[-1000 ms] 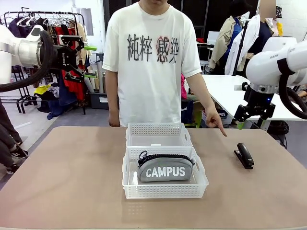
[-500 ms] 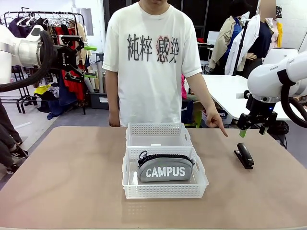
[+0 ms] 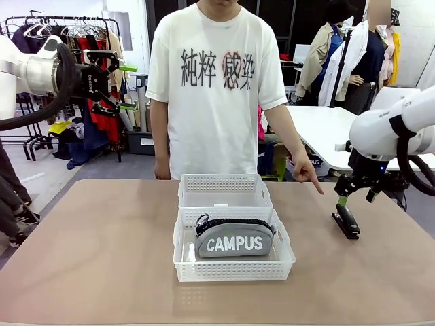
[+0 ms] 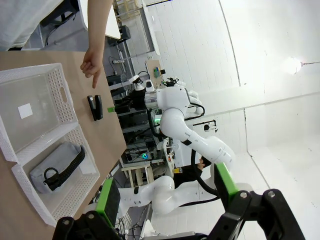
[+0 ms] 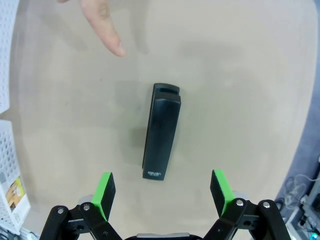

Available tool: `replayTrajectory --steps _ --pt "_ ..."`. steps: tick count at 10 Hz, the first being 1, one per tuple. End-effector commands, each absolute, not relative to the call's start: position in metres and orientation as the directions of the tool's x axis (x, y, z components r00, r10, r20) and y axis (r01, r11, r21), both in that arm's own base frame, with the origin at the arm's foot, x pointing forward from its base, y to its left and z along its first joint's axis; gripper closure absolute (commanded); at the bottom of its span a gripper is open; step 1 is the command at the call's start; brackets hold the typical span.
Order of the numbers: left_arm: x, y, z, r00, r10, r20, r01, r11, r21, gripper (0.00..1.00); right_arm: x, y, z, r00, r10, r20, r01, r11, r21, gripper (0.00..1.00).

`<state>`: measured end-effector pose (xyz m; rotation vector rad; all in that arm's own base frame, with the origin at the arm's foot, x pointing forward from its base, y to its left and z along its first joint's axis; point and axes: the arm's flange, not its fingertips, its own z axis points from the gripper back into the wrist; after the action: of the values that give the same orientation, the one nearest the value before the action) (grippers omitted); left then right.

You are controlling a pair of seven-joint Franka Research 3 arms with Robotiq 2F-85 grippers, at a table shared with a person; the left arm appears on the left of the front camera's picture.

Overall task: Distribute items into two baskets.
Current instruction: Pick up the Stapler that the person points to.

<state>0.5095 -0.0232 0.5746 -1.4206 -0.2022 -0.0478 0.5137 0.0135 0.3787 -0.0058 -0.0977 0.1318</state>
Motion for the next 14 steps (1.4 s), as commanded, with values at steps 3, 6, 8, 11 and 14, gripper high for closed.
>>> replayTrajectory --steps 3,6,8,11,14 --pt "0.508 -0.023 0.576 0.981 0.088 0.171 0.157 0.150 -0.976 0.00 0.528 0.013 0.354 0.990 0.073 0.124 -0.073 0.997 -0.003 0.00" --pt "0.508 -0.023 0.576 0.981 0.088 0.171 0.157 0.150 -0.976 0.00 0.539 0.016 0.336 0.994 0.023 0.110 -0.020 0.999 -0.026 0.00" --pt "0.508 -0.023 0.576 0.981 0.088 0.171 0.157 0.150 -0.976 0.00 0.540 0.015 0.332 0.994 0.018 0.104 -0.016 1.000 -0.024 0.00" --pt "0.508 -0.023 0.576 0.981 0.088 0.171 0.157 0.150 -0.976 0.00 0.539 0.017 0.328 0.996 0.042 0.082 -0.039 0.998 -0.039 0.40" --pt "0.508 -0.023 0.576 0.981 0.088 0.171 0.157 0.150 -0.976 0.00 0.538 0.018 0.327 0.996 0.031 0.086 -0.028 0.999 -0.026 1.00"
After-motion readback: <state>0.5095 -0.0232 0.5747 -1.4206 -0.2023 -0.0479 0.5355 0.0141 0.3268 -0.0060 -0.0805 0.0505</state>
